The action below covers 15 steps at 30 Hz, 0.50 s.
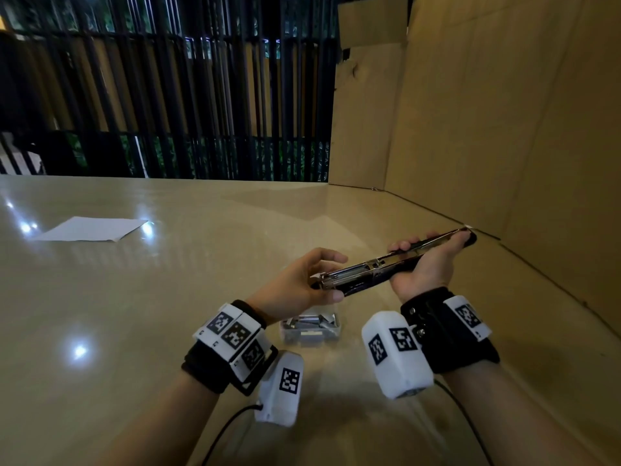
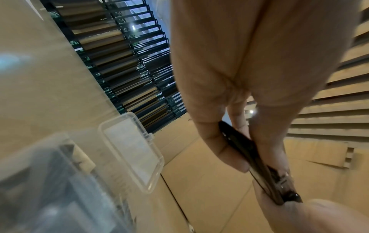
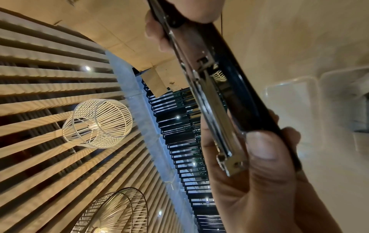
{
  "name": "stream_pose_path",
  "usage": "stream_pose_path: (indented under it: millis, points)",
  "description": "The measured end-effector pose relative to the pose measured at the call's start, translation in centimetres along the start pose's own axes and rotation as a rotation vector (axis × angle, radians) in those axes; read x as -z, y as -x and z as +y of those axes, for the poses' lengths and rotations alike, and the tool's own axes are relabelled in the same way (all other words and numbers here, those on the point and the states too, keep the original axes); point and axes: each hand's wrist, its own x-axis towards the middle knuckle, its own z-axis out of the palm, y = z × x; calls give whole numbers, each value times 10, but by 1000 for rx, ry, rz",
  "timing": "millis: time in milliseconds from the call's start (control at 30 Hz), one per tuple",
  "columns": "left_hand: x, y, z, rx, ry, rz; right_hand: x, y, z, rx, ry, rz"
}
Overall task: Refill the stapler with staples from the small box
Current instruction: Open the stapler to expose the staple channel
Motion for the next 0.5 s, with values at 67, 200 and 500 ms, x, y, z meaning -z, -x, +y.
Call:
stream_pose_path:
  millis: [67, 200, 500]
  points:
    - [4, 4, 9, 42, 69, -78, -2, 2, -2, -10, -1, 1]
    - [13, 11, 23, 112, 224, -224, -6, 9, 0, -39, 9, -1]
    - [16, 11, 29, 22, 106, 21, -4, 13, 12, -232, 240, -200]
